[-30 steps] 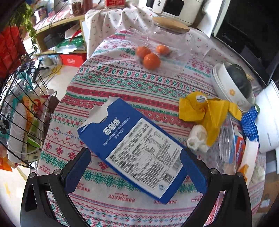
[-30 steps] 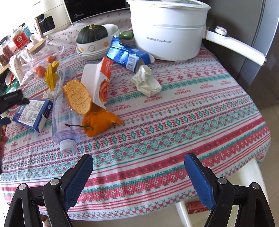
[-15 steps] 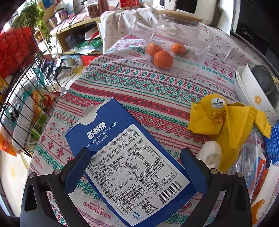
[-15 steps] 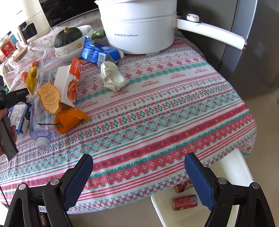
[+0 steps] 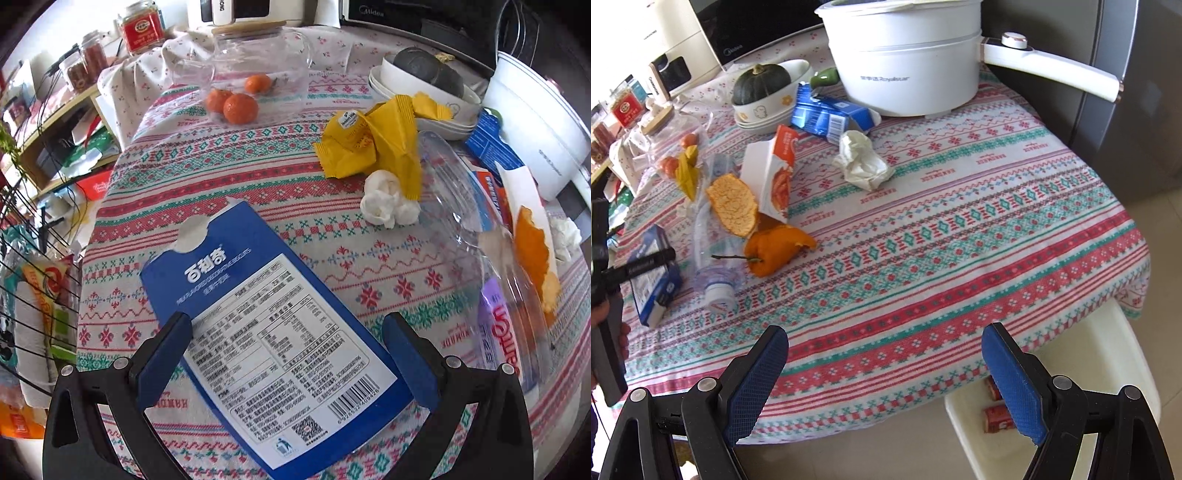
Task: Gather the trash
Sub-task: 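Move the left tool to the blue biscuit box and grasp it, then grasp the clear plastic bottle with the right tool while the left tool holds the box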
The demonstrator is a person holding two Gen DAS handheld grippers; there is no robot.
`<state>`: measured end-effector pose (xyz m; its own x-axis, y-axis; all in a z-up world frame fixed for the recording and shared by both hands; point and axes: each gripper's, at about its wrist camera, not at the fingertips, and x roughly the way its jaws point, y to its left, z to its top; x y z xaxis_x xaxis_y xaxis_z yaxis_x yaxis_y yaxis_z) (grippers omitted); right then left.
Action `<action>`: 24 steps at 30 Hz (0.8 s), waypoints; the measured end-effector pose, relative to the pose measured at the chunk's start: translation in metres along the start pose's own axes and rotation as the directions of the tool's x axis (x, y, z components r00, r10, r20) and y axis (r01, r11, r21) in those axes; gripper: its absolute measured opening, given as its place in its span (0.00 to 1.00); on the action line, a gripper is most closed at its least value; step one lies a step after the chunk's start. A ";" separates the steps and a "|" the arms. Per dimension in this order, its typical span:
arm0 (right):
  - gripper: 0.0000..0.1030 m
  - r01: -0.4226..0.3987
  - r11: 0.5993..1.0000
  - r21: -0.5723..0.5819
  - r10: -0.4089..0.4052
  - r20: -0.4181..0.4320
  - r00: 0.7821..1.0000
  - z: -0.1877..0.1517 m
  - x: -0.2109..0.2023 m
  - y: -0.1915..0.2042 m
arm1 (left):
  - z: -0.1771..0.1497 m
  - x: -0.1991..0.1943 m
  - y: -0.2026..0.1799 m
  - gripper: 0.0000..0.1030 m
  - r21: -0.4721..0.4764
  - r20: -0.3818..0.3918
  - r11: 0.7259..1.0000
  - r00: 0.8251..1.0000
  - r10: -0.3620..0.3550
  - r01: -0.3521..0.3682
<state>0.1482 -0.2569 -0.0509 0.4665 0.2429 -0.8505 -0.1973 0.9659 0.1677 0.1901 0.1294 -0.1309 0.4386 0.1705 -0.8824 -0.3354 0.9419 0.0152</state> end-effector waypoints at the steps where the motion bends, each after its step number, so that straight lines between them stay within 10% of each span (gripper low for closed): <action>1: 0.86 -0.010 1.000 -0.001 0.010 0.000 1.000 -0.001 -0.001 0.004 | -0.004 -0.004 0.006 1.00 -0.025 -0.006 1.000 1.000 -0.016 0.015; 9: 0.86 -0.022 0.998 -0.064 0.023 0.021 1.000 -0.006 -0.003 0.037 | -0.009 -0.029 0.016 1.00 -0.209 0.020 0.976 0.998 0.064 -0.058; 16: 0.86 -0.027 0.997 -0.068 0.028 0.016 0.999 -0.004 0.005 0.044 | -0.010 -0.008 0.005 1.00 -0.400 -0.045 0.894 0.978 0.202 -0.203; 24: 0.86 -0.009 0.998 -0.070 0.009 0.007 1.000 -0.004 0.008 0.038 | -0.019 0.018 -0.004 1.00 -0.403 -0.135 0.894 0.979 0.155 -0.197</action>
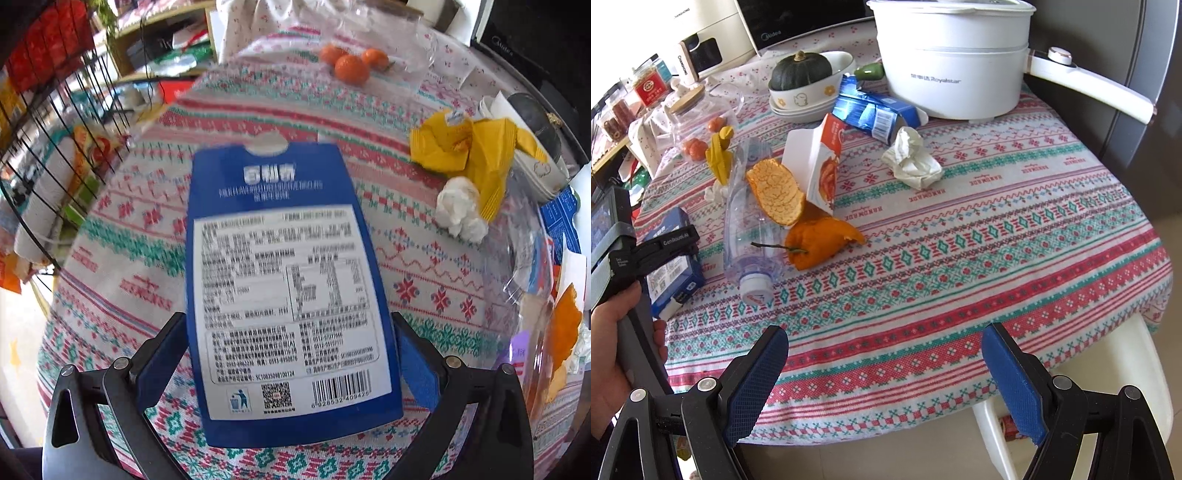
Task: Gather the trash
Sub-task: 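Grasp the clear plastic bottle with the right tool while the left tool holds the box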
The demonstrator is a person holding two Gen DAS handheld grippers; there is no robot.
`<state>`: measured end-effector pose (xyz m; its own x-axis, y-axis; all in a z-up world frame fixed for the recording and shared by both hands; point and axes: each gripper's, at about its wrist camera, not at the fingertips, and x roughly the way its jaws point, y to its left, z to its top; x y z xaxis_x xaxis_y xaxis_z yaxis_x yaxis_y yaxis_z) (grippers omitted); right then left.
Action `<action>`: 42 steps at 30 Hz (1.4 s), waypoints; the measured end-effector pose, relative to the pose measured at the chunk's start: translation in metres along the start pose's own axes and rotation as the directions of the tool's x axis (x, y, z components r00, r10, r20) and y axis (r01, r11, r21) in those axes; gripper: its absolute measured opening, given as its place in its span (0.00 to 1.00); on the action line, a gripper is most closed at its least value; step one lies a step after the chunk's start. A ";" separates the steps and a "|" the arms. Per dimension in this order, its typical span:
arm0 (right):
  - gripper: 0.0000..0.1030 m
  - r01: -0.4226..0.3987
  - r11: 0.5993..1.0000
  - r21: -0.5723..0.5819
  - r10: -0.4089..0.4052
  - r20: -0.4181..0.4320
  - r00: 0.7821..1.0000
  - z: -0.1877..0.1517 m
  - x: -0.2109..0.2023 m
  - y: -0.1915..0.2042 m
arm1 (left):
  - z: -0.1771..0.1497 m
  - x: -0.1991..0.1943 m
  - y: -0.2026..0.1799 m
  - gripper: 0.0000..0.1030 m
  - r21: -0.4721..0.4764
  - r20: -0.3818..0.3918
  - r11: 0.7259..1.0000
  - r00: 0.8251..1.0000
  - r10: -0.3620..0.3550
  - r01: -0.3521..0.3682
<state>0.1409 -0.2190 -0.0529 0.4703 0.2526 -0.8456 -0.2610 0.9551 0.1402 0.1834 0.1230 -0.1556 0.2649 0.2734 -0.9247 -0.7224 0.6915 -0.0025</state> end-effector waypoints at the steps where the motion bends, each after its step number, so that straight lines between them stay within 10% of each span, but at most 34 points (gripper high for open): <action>1: 0.86 -0.001 1.000 0.002 0.001 -0.001 1.000 0.000 0.000 0.000 | 0.000 -0.001 -0.003 1.00 0.037 0.000 0.999 1.000 -0.003 0.003; 18: 0.86 0.063 0.997 -0.052 -0.061 0.042 0.997 0.004 0.005 0.023 | 0.001 -0.033 0.059 0.91 0.339 -0.035 0.917 0.977 -0.211 0.210; 30: 0.86 -0.012 0.998 -0.057 0.014 0.038 0.999 0.010 0.023 0.059 | -0.005 -0.104 0.080 0.91 0.399 -0.006 0.786 0.859 -0.513 0.472; 42: 0.58 -0.148 0.979 -0.138 0.151 0.011 0.988 0.041 0.061 0.117 | 0.016 -0.110 0.104 0.91 0.336 -0.009 0.767 0.816 -0.578 0.547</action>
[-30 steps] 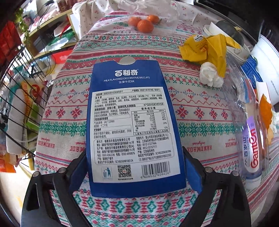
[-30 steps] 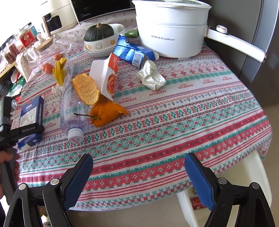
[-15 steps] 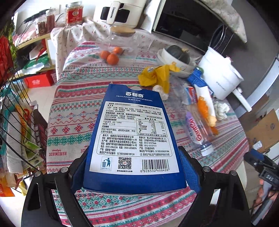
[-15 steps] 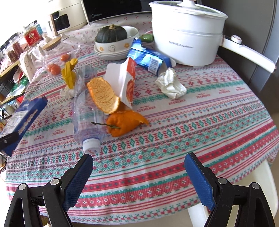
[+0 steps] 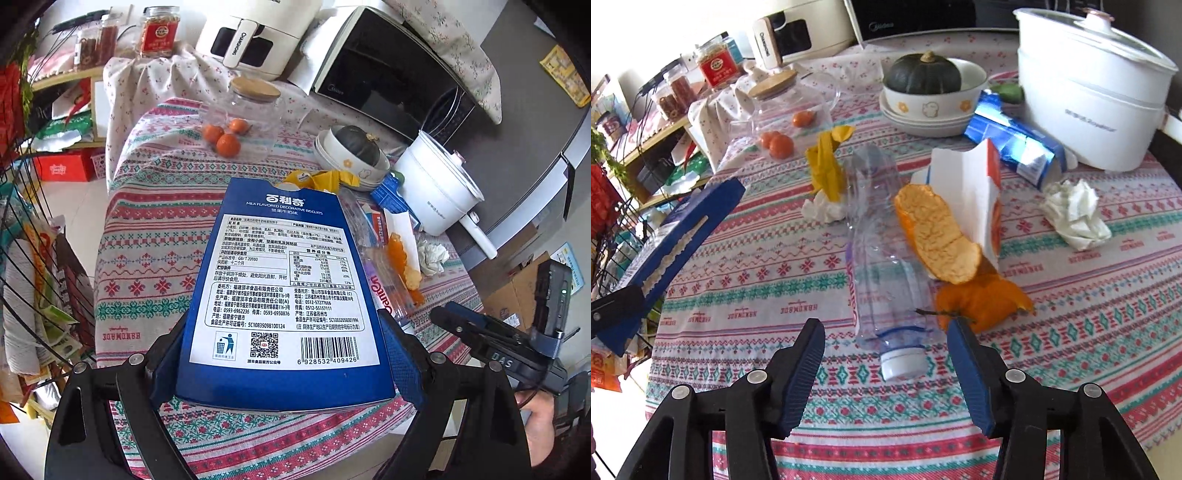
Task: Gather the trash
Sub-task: 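Grasp the clear plastic bottle with the right tool while the left tool holds the box, then carry the box and bottle off the table over the white bin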
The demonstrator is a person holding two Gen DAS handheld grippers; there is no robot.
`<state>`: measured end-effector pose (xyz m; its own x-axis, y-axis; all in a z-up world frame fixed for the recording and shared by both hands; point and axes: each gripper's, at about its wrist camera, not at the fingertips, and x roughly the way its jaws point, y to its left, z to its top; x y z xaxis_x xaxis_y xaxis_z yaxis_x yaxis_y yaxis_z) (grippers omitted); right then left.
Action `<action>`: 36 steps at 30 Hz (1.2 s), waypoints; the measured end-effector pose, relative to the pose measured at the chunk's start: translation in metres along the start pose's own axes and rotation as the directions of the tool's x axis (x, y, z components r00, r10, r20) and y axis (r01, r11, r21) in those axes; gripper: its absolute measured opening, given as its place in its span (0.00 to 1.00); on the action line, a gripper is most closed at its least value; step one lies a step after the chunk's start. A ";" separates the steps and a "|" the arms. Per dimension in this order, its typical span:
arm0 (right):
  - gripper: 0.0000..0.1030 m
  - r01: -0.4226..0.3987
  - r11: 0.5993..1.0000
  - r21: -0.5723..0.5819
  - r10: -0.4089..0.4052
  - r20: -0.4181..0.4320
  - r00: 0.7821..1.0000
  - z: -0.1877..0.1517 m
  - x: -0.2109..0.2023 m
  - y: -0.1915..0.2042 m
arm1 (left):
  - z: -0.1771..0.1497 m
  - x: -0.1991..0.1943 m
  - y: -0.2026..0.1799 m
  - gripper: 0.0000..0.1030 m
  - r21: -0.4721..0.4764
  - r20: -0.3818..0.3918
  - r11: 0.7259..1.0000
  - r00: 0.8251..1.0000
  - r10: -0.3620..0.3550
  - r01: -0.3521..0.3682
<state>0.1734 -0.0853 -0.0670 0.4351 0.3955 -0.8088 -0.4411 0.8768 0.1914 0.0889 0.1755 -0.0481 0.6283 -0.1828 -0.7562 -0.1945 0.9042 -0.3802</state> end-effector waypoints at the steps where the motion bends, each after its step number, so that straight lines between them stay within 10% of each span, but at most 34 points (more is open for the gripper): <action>1: 0.57 0.003 1.000 -0.014 -0.003 -0.016 1.000 0.003 0.009 0.004 | 0.001 0.000 0.002 0.91 -0.006 -0.001 1.000 1.000 -0.002 0.002; 8: 0.57 0.105 0.993 -0.059 -0.111 -0.117 0.987 0.021 0.069 0.008 | 0.007 0.003 0.010 0.91 -0.046 -0.007 0.999 1.000 -0.029 0.029; 23: 0.64 0.032 0.999 0.006 -0.030 -0.202 0.979 0.005 0.097 0.012 | 0.009 0.000 0.004 0.91 -0.057 0.004 0.997 0.999 -0.053 0.054; 36: 0.63 -0.035 0.997 0.066 0.037 -0.024 0.999 0.003 0.019 -0.001 | 0.008 -0.009 -0.002 0.91 -0.060 0.033 0.995 0.996 -0.079 0.081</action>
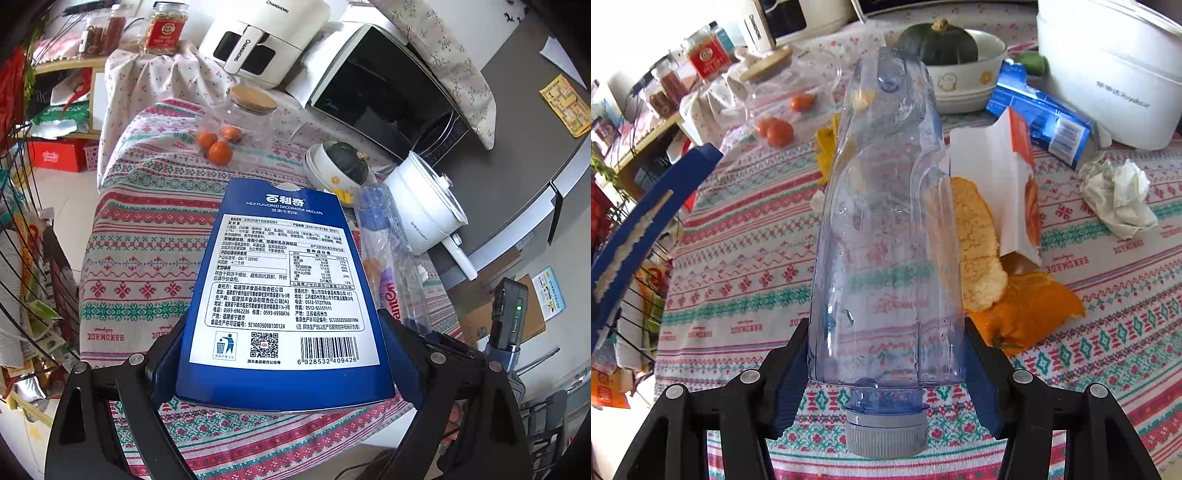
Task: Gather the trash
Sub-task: 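Carry the box and bottle off the table over the white bin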
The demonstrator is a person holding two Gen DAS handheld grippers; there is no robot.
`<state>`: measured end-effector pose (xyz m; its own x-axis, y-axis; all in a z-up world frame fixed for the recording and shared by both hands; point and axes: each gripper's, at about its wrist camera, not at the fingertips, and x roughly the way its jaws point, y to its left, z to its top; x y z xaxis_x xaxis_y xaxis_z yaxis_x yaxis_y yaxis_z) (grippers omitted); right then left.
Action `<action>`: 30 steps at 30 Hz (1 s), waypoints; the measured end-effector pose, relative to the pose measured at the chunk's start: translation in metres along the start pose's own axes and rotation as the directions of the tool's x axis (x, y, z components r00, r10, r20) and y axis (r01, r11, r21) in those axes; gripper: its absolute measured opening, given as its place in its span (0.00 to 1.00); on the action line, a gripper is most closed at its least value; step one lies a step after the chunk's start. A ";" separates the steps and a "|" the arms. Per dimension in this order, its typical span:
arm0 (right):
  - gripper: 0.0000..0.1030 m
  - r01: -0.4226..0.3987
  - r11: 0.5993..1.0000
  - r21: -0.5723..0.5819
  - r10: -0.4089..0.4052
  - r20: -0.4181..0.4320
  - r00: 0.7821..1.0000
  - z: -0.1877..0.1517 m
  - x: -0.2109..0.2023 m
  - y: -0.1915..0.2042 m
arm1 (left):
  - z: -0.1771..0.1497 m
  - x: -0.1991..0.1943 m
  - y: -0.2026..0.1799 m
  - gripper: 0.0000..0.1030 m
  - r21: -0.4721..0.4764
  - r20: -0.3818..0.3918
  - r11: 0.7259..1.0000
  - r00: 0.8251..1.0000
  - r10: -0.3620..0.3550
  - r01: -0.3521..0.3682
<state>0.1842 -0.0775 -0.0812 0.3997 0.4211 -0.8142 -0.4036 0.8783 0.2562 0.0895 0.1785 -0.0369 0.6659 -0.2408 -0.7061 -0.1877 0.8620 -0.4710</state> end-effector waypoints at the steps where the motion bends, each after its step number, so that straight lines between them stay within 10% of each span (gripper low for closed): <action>1: 0.63 -0.006 1.000 0.004 0.006 0.012 1.000 -0.002 -0.007 -0.002 | -0.001 0.000 -0.002 0.91 0.007 0.003 1.000 1.000 -0.001 0.001; 30: 0.63 0.125 0.980 0.155 -0.137 0.069 0.988 -0.083 -0.141 -0.126 | -0.058 0.048 -0.160 0.91 0.267 -0.102 0.952 0.987 -0.123 0.146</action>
<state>0.1098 -0.2661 -0.0418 0.5068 0.3118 -0.8037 -0.2177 0.9484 0.2306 0.1094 0.0026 -0.0260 0.6064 -0.3892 -0.6934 0.1115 0.9050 -0.4105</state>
